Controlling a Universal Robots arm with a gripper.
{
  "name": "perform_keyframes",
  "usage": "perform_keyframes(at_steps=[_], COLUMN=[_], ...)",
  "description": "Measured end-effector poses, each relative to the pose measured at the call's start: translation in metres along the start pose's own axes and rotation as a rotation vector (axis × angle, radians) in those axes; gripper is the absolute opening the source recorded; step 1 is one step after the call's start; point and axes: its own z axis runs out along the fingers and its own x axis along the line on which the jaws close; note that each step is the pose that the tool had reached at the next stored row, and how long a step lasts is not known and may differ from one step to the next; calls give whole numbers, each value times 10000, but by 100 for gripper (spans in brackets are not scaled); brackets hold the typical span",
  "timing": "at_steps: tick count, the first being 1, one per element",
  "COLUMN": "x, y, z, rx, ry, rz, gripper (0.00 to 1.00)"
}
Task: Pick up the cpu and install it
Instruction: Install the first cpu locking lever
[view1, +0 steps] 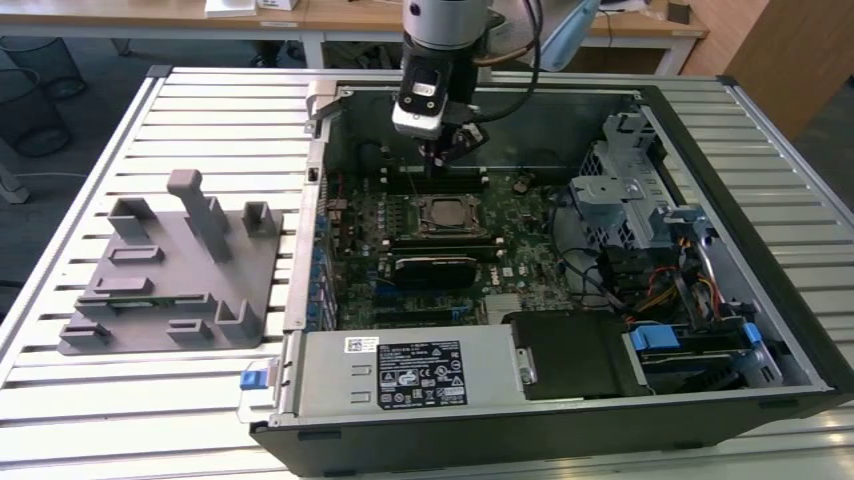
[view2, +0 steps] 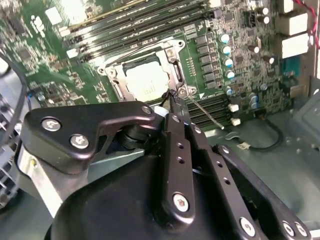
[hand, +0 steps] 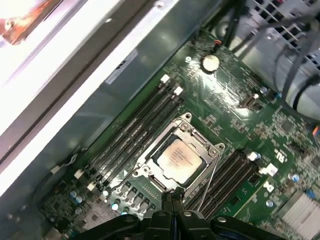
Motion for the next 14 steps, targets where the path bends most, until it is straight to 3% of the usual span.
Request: perform_keyframes(at_steps=[14], x=[1], y=[-1], z=[49], rx=[-27], ry=[29], rz=[-2551], gripper=[11])
